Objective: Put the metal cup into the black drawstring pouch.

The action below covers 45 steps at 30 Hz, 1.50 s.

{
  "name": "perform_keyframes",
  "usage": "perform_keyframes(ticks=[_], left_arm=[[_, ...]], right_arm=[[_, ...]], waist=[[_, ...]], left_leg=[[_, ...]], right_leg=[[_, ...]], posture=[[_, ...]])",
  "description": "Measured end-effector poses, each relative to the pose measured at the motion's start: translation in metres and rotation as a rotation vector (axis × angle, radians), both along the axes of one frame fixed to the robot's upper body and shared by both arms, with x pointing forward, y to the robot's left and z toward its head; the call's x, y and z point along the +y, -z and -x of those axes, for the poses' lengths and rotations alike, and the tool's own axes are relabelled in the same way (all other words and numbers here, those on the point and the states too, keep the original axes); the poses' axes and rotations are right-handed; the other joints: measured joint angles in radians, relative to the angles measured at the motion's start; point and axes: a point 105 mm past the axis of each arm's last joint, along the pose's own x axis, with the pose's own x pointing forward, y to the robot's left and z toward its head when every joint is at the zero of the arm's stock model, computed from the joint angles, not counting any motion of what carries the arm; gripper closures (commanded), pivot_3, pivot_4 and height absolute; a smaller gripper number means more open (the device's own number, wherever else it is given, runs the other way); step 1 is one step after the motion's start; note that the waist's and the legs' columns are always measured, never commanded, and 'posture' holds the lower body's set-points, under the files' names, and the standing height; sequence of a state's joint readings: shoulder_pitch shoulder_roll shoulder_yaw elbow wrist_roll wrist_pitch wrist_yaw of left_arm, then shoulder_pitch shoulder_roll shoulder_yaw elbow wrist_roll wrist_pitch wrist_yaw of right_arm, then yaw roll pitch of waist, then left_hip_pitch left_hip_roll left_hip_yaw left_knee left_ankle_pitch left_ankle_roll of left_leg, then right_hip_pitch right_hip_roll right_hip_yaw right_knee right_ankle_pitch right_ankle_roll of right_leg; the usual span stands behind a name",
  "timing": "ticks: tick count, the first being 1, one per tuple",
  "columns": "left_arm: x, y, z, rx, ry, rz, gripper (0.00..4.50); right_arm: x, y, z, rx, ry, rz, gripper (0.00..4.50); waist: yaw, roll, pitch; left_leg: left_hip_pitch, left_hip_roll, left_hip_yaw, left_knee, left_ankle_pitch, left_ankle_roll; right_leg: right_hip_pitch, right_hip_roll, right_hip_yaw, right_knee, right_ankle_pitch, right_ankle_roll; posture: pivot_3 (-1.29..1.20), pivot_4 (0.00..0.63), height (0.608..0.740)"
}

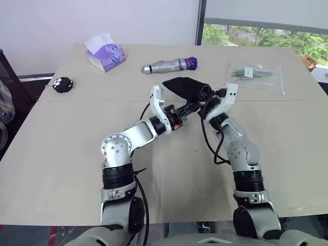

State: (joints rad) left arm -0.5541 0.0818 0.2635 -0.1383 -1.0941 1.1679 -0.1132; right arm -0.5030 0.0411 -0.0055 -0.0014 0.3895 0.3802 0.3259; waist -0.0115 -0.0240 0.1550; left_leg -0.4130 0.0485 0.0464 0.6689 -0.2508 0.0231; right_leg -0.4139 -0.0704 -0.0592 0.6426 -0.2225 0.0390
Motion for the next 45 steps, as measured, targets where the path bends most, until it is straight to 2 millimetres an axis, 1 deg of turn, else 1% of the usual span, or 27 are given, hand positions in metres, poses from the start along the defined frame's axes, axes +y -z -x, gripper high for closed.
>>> perform_keyframes(ticks=[2,4,5,7,9,12,14,15,16,18,19,21,22,24,25,27,28,29,31,32,34,36,41,42,45], left_arm=[[0.001,0.000,0.000,-0.001,0.000,-0.002,4.50],[0.001,0.000,0.000,0.002,-0.001,-0.003,4.50],[0.002,0.001,-0.001,0.006,-0.003,-0.006,4.50],[0.003,0.003,-0.002,0.016,-0.002,-0.002,4.50],[0.004,0.006,-0.003,0.032,-0.005,0.001,4.50],[0.004,0.005,-0.005,0.035,-0.011,0.007,4.50],[0.006,0.004,-0.007,0.033,-0.017,0.006,4.50],[0.006,0.004,-0.007,0.033,-0.020,0.007,4.50],[0.007,0.005,-0.008,0.034,-0.022,0.009,4.50],[0.007,0.005,-0.010,0.042,-0.029,0.015,4.50],[0.008,0.005,-0.011,0.040,-0.034,0.018,4.50],[0.008,0.002,-0.013,0.034,-0.039,0.023,4.50],[0.011,-0.001,-0.015,0.023,-0.052,0.031,4.50],[0.014,-0.004,-0.017,0.017,-0.066,0.037,4.50],[0.014,-0.004,-0.018,0.015,-0.070,0.042,4.50],[0.018,-0.004,-0.020,0.022,-0.085,0.050,4.50],[0.019,-0.003,-0.021,0.026,-0.093,0.056,4.50],[0.020,-0.003,-0.022,0.027,-0.098,0.059,4.50],[0.020,-0.004,-0.024,0.027,-0.103,0.065,4.50],[0.020,-0.004,-0.024,0.027,-0.103,0.066,4.50],[0.020,-0.004,-0.025,0.027,-0.105,0.069,4.50],[0.020,-0.005,-0.026,0.026,-0.105,0.071,4.50],[0.019,-0.006,-0.028,0.027,-0.105,0.074,4.50],[0.019,-0.006,-0.028,0.027,-0.105,0.074,4.50],[0.021,-0.006,-0.028,0.024,-0.112,0.071,4.50]], right_arm=[[0.002,0.006,0.002,-0.115,0.015,0.253,4.47],[0.001,0.019,0.004,-0.278,0.025,0.589,4.47],[0.001,0.027,0.005,-0.342,0.017,0.716,4.47],[0.001,0.038,0.008,-0.450,-0.002,0.889,4.47],[-0.001,0.044,0.009,-0.505,-0.006,0.972,4.47],[-0.002,0.048,0.010,-0.563,-0.016,1.043,4.47],[-0.002,0.049,0.011,-0.584,-0.025,1.064,4.47],[-0.002,0.049,0.012,-0.589,-0.032,1.066,3.82],[-0.001,0.049,0.012,-0.588,-0.037,1.064,3.49],[-0.003,0.048,0.015,-0.572,-0.051,1.028,2.53],[-0.003,0.046,0.018,-0.566,-0.057,1.001,2.16],[-0.003,0.041,0.027,-0.550,-0.080,0.924,2.16],[-0.001,0.035,0.039,-0.549,-0.108,0.856,2.16],[0.002,0.031,0.049,-0.550,-0.137,0.809,2.16],[-0.002,0.029,0.069,-0.533,-0.145,0.741,2.16],[-0.008,0.035,0.080,-0.484,-0.139,0.702,2.16],[-0.013,0.039,0.081,-0.453,-0.122,0.698,2.16],[-0.018,0.043,0.080,-0.429,-0.107,0.705,2.16],[-0.032,0.050,0.071,-0.374,-0.041,0.742,2.16],[-0.035,0.053,0.067,-0.353,-0.027,0.752,2.16],[-0.042,0.066,0.057,-0.286,-0.005,0.787,2.16],[-0.046,0.083,0.043,-0.183,0.035,0.787,2.16],[-0.038,0.089,0.021,-0.101,0.048,0.724,2.16],[-0.037,0.089,0.019,-0.097,0.051,0.720,2.16],[-0.039,0.089,0.005,-0.060,0.058,0.712,2.16]], waist=[[-0.001,0.000,0.000],[0.000,0.000,0.000],[0.000,0.000,0.000],[-0.001,0.000,0.000],[-0.001,0.000,0.000],[0.000,0.000,0.000],[0.000,0.000,0.000],[0.000,0.000,0.000],[0.000,0.000,0.000],[0.001,0.000,0.000],[0.002,0.000,0.000],[0.006,0.000,0.000],[0.006,0.000,0.000],[0.006,0.000,0.000],[0.011,-0.001,0.000],[0.013,-0.001,0.000],[0.014,-0.001,0.000],[0.015,-0.001,0.000],[0.014,-0.001,0.000],[0.014,-0.001,0.000],[0.014,-0.001,0.000],[0.013,-0.001,0.000],[0.008,-0.001,0.000],[0.007,-0.001,0.000],[0.007,-0.001,0.000]], left_leg=[[0.000,0.000,0.001,0.000,0.000,0.000],[0.000,0.000,0.001,0.000,0.000,0.000],[0.000,0.000,0.002,0.000,0.000,0.000],[0.000,0.000,0.001,0.000,0.002,-0.003],[0.000,0.000,0.001,0.000,0.003,-0.004],[0.000,0.000,0.001,0.000,0.003,-0.004],[0.000,0.000,0.001,0.000,0.003,-0.004],[0.000,0.000,0.001,0.000,0.003,-0.004],[0.000,0.000,0.001,0.000,0.003,-0.004],[0.000,0.000,0.001,0.000,0.003,-0.005],[0.000,0.000,0.001,0.000,0.003,-0.005],[-0.001,0.000,0.000,0.000,0.003,-0.005],[-0.001,0.000,0.000,0.000,0.003,-0.005],[-0.001,0.000,0.000,0.000,0.003,-0.005],[0.000,0.000,-0.001,0.000,0.003,-0.004],[0.000,0.000,0.000,0.000,0.003,-0.004],[0.000,0.000,0.000,0.000,0.002,-0.004],[0.000,0.000,0.000,0.001,0.002,-0.004],[0.001,0.000,0.001,0.001,0.000,0.000],[0.001,0.000,0.001,0.001,0.000,0.000],[0.001,-0.001,0.001,0.001,0.000,0.000],[0.001,-0.001,0.000,0.001,0.001,0.000],[0.000,0.000,0.000,0.000,0.003,-0.004],[0.000,0.000,0.000,0.000,0.003,-0.004],[0.000,-0.001,0.001,0.001,0.003,-0.004]], right_leg=[[0.000,0.000,0.000,0.000,0.000,0.000],[0.000,0.000,0.000,0.000,0.000,0.000],[0.000,0.000,0.000,0.000,0.000,0.000],[0.000,0.000,0.000,0.000,0.000,0.000],[0.000,0.000,0.000,0.000,0.000,0.000],[0.000,0.000,0.000,0.000,0.000,0.000],[0.000,0.000,0.000,0.000,0.000,0.000],[0.000,0.000,0.000,0.000,0.000,0.000],[0.000,0.000,0.000,0.000,0.000,0.000],[0.000,0.000,0.000,0.000,0.000,0.000],[0.000,0.000,-0.001,-0.001,0.000,0.000],[0.000,0.000,-0.001,-0.001,0.000,0.000],[0.000,0.000,-0.001,-0.001,0.000,0.000],[0.000,0.000,-0.001,-0.001,0.000,0.000],[0.001,0.000,-0.001,-0.001,0.000,0.000],[0.000,0.000,-0.001,-0.001,0.000,0.000],[0.001,0.000,-0.001,-0.001,0.000,0.000],[0.001,0.000,-0.001,-0.001,0.000,0.000],[0.001,0.000,0.001,-0.001,0.000,0.000],[0.001,0.001,0.001,0.000,0.000,0.000],[0.001,0.002,0.001,0.000,0.000,0.000],[0.001,0.004,0.002,0.000,0.000,0.000],[0.000,0.004,0.002,-0.001,0.000,0.000],[0.000,0.004,0.002,-0.001,0.000,0.000],[0.000,0.004,0.003,-0.001,0.000,0.000]], posture=[[0.00,0.150,0.740],[0.00,0.150,0.740],[0.00,0.150,0.740],[0.00,0.150,0.740],[0.00,0.150,0.740],[0.00,0.150,0.740],[0.00,0.150,0.740],[0.00,0.150,0.740],[0.00,0.150,0.740],[0.00,0.150,0.740],[0.00,0.150,0.740],[0.00,0.150,0.740],[0.00,0.150,0.740],[0.00,0.150,0.740],[0.00,0.150,0.740],[0.00,0.150,0.740],[0.00,0.150,0.740],[0.00,0.150,0.740],[0.00,0.150,0.740],[0.00,0.150,0.740],[0.00,0.150,0.740],[0.00,0.150,0.740],[0.00,0.150,0.740],[0.00,0.150,0.740],[0.00,0.150,0.740]])
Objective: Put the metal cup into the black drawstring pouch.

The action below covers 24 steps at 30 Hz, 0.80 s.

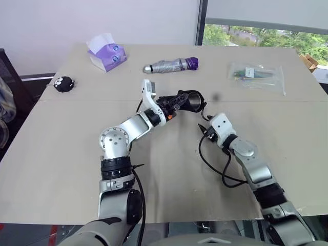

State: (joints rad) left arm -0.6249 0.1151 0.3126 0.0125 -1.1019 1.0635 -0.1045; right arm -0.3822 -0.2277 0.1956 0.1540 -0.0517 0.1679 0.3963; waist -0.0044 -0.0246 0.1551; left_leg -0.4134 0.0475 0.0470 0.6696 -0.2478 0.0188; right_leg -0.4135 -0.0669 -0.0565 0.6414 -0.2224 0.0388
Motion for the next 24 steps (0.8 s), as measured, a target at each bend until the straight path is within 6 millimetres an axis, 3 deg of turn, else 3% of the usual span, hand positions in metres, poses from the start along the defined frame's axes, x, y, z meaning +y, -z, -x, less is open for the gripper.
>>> perform_keyframes(ticks=[3,8,11,14,18,21,24], left_arm=[[0.001,0.000,0.000,-0.001,-0.001,-0.003,4.50],[0.000,0.000,0.000,-0.001,-0.002,-0.003,4.50],[0.000,0.001,0.000,0.002,-0.004,-0.003,4.50],[-0.001,0.002,0.000,0.007,-0.005,-0.003,4.50],[0.000,0.002,0.001,0.008,-0.013,-0.006,4.50],[0.000,0.005,0.002,0.013,-0.015,-0.006,4.50],[-0.001,0.009,0.003,0.028,-0.015,-0.002,4.50]], right_arm=[[-0.005,-0.001,-0.013,0.064,0.013,-0.012,2.16],[-0.002,0.000,-0.018,0.160,0.017,-0.070,2.16],[0.001,0.000,-0.019,0.152,0.011,-0.050,3.00],[0.002,0.000,-0.023,0.118,0.047,-0.023,4.36],[-0.008,-0.002,-0.029,0.052,0.148,0.002,4.44],[-0.028,-0.006,-0.036,0.017,0.278,-0.064,4.44],[-0.049,-0.025,-0.040,-0.064,0.381,-0.169,4.44]], waist=[[0.000,0.000,0.000],[-0.004,0.000,0.000],[-0.006,0.000,-0.001],[-0.005,0.000,-0.001],[0.003,0.000,-0.001],[0.009,0.000,-0.001],[0.008,0.000,-0.001]], left_leg=[[0.000,0.000,0.000,0.000,0.000,0.000],[0.001,0.000,0.000,0.000,-0.002,0.003],[0.002,0.000,0.000,0.000,-0.002,0.003],[0.002,0.000,0.000,0.000,-0.002,0.003],[0.001,-0.002,-0.001,0.001,-0.002,0.003],[0.000,-0.002,0.000,0.001,0.000,0.000],[0.000,-0.002,0.000,0.000,0.000,0.000]], right_leg=[[0.000,0.000,0.000,0.000,0.000,0.000],[0.001,0.000,0.000,0.002,0.000,0.000],[0.001,0.000,0.001,0.002,0.000,0.000],[0.001,0.001,0.001,0.002,0.000,0.000],[0.002,0.001,0.003,0.002,0.000,0.000],[0.001,0.001,0.003,0.001,0.000,0.000],[0.000,0.001,0.003,0.001,0.000,0.000]], posture=[[0.00,0.150,0.740],[0.00,0.150,0.740],[0.00,0.150,0.740],[0.00,0.150,0.740],[0.00,0.150,0.740],[0.00,0.150,0.740],[0.00,0.150,0.740]])
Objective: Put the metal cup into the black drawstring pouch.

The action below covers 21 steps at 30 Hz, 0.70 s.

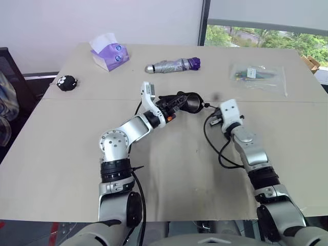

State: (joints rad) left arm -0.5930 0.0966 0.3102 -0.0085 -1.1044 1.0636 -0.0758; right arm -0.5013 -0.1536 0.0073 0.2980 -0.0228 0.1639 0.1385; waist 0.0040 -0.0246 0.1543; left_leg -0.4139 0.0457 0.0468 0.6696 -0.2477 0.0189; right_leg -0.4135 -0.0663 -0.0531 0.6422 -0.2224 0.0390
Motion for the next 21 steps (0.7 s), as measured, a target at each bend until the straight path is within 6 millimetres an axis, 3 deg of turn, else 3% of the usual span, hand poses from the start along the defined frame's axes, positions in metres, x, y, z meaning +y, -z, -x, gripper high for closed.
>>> perform_keyframes(ticks=[2,3,7,9,10,12,14,21], left_arm=[[-0.002,0.002,0.001,0.006,0.005,-0.004,4.50],[-0.002,0.002,0.001,0.006,0.005,-0.004,4.50],[-0.002,0.002,0.001,-0.001,-0.001,-0.023,4.50],[-0.001,-0.005,0.002,-0.043,-0.004,0.003,3.86],[-0.001,-0.013,0.004,-0.087,0.002,0.012,3.24],[-0.001,-0.021,0.008,-0.170,0.016,-0.064,2.68],[0.001,-0.024,0.007,-0.288,0.006,-0.253,1.84],[-0.013,-0.057,0.007,-0.674,0.018,-0.477,1.84]], right_arm=[[-0.003,-0.034,-0.001,-0.134,0.017,-0.051,4.44],[-0.003,-0.037,-0.001,-0.145,0.017,-0.055,4.44],[0.005,-0.109,0.009,-0.390,-0.036,-0.118,4.44],[0.016,-0.147,0.021,-0.509,-0.108,-0.138,4.50],[0.024,-0.163,0.028,-0.553,-0.154,-0.143,4.50],[0.038,-0.172,0.035,-0.563,-0.229,-0.146,4.50],[0.051,-0.171,0.039,-0.531,-0.309,-0.147,4.50],[0.082,-0.170,0.055,-0.485,-0.484,-0.119,4.50]], waist=[[-0.003,0.000,0.000],[-0.007,0.000,0.000],[-0.017,0.002,0.001],[-0.016,0.002,0.001],[-0.016,0.002,0.001],[-0.016,0.002,0.001],[-0.015,0.002,0.001],[-0.012,0.002,0.001]], left_leg=[[0.000,0.000,0.000,-0.001,0.000,0.000],[0.000,0.001,0.000,-0.001,0.000,0.000],[0.000,0.001,-0.001,-0.001,0.000,0.000],[0.000,0.001,-0.001,-0.001,0.000,0.000],[0.000,0.001,-0.001,-0.001,0.000,0.000],[0.000,0.001,0.000,-0.001,0.000,0.000],[0.000,0.001,0.000,-0.001,0.000,0.000],[0.000,0.001,0.001,-0.002,0.000,0.001]], right_leg=[[0.000,0.000,0.000,0.000,0.000,0.000],[0.000,0.001,0.000,0.000,0.000,0.000],[-0.001,0.001,0.001,0.000,0.000,0.000],[-0.001,0.001,0.000,0.000,0.000,0.000],[-0.001,0.001,0.000,0.000,0.000,0.000],[0.000,0.001,0.000,0.000,0.000,0.000],[0.000,0.002,-0.001,0.000,0.000,0.000],[-0.001,0.002,0.000,-0.001,0.000,0.000]], posture=[[0.00,0.150,0.740],[0.00,0.150,0.740],[0.00,0.150,0.740],[0.00,0.150,0.740],[0.00,0.150,0.740],[0.00,0.150,0.740],[0.00,0.150,0.740],[0.00,0.150,0.740]])
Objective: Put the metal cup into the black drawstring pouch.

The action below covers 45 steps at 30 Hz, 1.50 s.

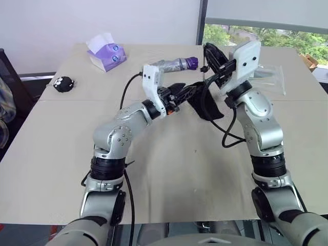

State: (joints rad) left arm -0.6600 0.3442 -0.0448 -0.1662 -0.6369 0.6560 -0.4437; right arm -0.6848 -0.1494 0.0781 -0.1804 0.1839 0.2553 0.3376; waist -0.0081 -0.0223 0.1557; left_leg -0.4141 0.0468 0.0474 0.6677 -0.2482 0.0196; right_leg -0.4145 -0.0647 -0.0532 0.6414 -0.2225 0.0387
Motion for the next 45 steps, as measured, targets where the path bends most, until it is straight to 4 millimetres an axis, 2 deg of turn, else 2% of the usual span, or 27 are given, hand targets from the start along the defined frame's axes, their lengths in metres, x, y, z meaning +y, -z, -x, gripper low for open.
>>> perform_keyframes(ticks=[1,4,9,12,15,16,20,23,25,27,29,34,36,37,38,39,41,45], left_arm=[[-0.003,-0.010,0.001,-0.070,0.008,-0.011,1.84],[-0.009,-0.022,0.004,-0.139,0.030,0.022,1.84],[-0.012,-0.024,0.001,-0.146,0.032,0.057,1.84],[-0.013,-0.024,0.001,-0.153,0.044,0.059,2.70],[-0.015,-0.023,0.003,-0.151,0.060,0.064,4.24],[-0.015,-0.023,0.003,-0.151,0.066,0.063,4.32],[-0.015,-0.019,0.000,-0.142,0.065,0.056,4.31],[-0.013,-0.013,-0.005,-0.134,0.044,0.036,4.31],[-0.012,-0.007,-0.010,-0.118,0.027,0.021,4.31],[-0.014,0.007,-0.017,-0.093,0.012,-0.013,4.31],[-0.019,0.012,-0.019,-0.091,0.023,-0.009,4.31],[-0.028,0.016,-0.019,-0.105,0.057,0.015,4.31],[-0.027,0.017,-0.019,-0.113,0.064,0.025,3.28],[-0.027,0.020,-0.019,-0.107,0.068,0.022,2.93],[-0.025,0.029,-0.019,-0.079,0.064,0.017,2.41],[-0.022,0.039,-0.019,-0.049,0.060,0.014,2.12],[-0.018,0.052,-0.018,-0.003,0.058,0.005,1.26],[-0.005,0.036,-0.005,-0.022,0.115,0.028,1.26]], right_arm=[[0.004,0.001,0.002,0.006,-0.020,0.009,4.50],[0.006,0.003,0.003,0.019,-0.041,0.024,4.50],[0.009,0.002,0.007,0.017,-0.064,0.041,4.50],[0.011,0.001,0.009,0.018,-0.080,0.048,4.50],[0.013,0.002,0.011,0.023,-0.094,0.054,4.50],[0.014,0.002,0.011,0.025,-0.097,0.055,4.50],[0.016,-0.003,0.012,0.014,-0.104,0.062,4.50],[0.018,-0.019,0.014,-0.036,-0.092,0.058,4.50],[0.017,-0.033,0.014,-0.089,-0.058,0.040,4.50],[0.006,-0.067,0.014,-0.220,0.038,0.005,4.50],[-0.003,-0.084,0.012,-0.275,0.098,-0.024,4.50],[-0.019,-0.081,-0.002,-0.227,0.155,-0.113,4.50],[-0.020,-0.082,-0.002,-0.227,0.157,-0.114,4.50],[-0.020,-0.083,-0.002,-0.234,0.159,-0.119,4.50],[-0.021,-0.087,0.001,-0.250,0.159,-0.125,4.50],[-0.023,-0.090,0.005,-0.270,0.159,-0.129,4.50],[-0.022,-0.094,0.013,-0.297,0.144,-0.129,4.50],[-0.014,-0.086,0.021,-0.287,0.093,-0.097,4.50]], waist=[[0.000,0.000,0.000],[0.001,0.000,0.000],[-0.001,0.000,0.000],[-0.002,0.000,0.000],[-0.002,0.000,0.000],[-0.002,0.000,0.000],[-0.002,0.000,0.000],[-0.002,0.000,0.000],[-0.002,0.000,0.000],[-0.001,0.000,0.000],[0.003,0.000,0.000],[0.001,0.000,0.000],[-0.002,0.001,0.001],[-0.004,0.001,0.000],[-0.006,0.001,0.001],[-0.006,0.001,0.001],[-0.005,0.001,0.001],[-0.007,0.001,0.001]], left_leg=[[0.000,0.000,0.000,0.000,0.000,0.000],[0.000,0.000,0.000,0.000,-0.001,0.002],[0.000,0.000,0.000,0.000,-0.002,0.004],[0.000,0.000,0.000,0.000,-0.002,0.004],[0.000,0.000,0.000,0.000,-0.002,0.004],[0.000,0.000,0.000,0.000,-0.002,0.004],[0.000,0.000,0.000,0.000,-0.002,0.004],[0.000,0.000,0.000,0.000,-0.002,0.004],[0.000,0.000,0.000,0.000,-0.002,0.004],[0.000,0.000,0.000,0.000,-0.002,0.004],[-0.001,0.000,0.000,0.000,-0.002,0.003],[-0.001,0.000,0.001,0.000,-0.002,0.003],[-0.001,0.000,0.001,-0.001,-0.002,0.003],[-0.001,0.000,0.001,-0.001,-0.002,0.003],[0.000,0.000,0.001,-0.001,-0.002,0.004],[0.000,0.001,0.001,-0.001,-0.002,0.004],[-0.001,0.001,0.000,-0.001,-0.002,0.004],[0.000,0.001,0.000,-0.001,-0.002,0.004]], right_leg=[[0.000,0.000,0.000,0.000,0.000,0.000],[0.000,0.000,0.000,0.000,0.000,0.000],[0.000,0.000,0.000,0.000,0.000,0.000],[0.000,0.000,0.000,0.000,0.000,0.000],[0.000,0.000,0.000,0.000,0.000,0.000],[0.000,0.000,0.000,0.000,0.000,0.000],[0.000,0.000,0.000,0.000,0.000,0.000],[0.000,0.000,0.000,0.000,0.000,0.000],[-0.001,0.000,0.000,0.001,0.000,0.000],[0.000,0.000,0.000,0.001,0.000,0.000],[0.000,0.000,-0.001,0.000,0.000,0.000],[-0.001,0.000,0.000,0.000,0.000,0.000],[-0.001,0.000,0.000,0.000,0.000,0.000],[-0.001,0.000,0.000,0.000,0.000,0.000],[-0.001,0.000,0.001,0.000,0.000,0.000],[-0.001,0.000,0.001,0.000,0.000,0.000],[-0.001,0.000,0.000,0.000,0.000,0.000],[-0.001,0.000,0.001,0.001,0.000,0.000]], posture=[[0.00,0.150,0.740],[0.00,0.150,0.740],[0.00,0.150,0.740],[0.00,0.150,0.740],[0.00,0.150,0.740],[0.00,0.150,0.740],[0.00,0.150,0.740],[0.00,0.150,0.740],[0.00,0.150,0.740],[0.00,0.150,0.740],[0.00,0.150,0.740],[0.00,0.150,0.740],[0.00,0.150,0.740],[0.00,0.150,0.740],[0.00,0.150,0.740],[0.00,0.150,0.740],[0.00,0.150,0.740],[0.00,0.150,0.740]])
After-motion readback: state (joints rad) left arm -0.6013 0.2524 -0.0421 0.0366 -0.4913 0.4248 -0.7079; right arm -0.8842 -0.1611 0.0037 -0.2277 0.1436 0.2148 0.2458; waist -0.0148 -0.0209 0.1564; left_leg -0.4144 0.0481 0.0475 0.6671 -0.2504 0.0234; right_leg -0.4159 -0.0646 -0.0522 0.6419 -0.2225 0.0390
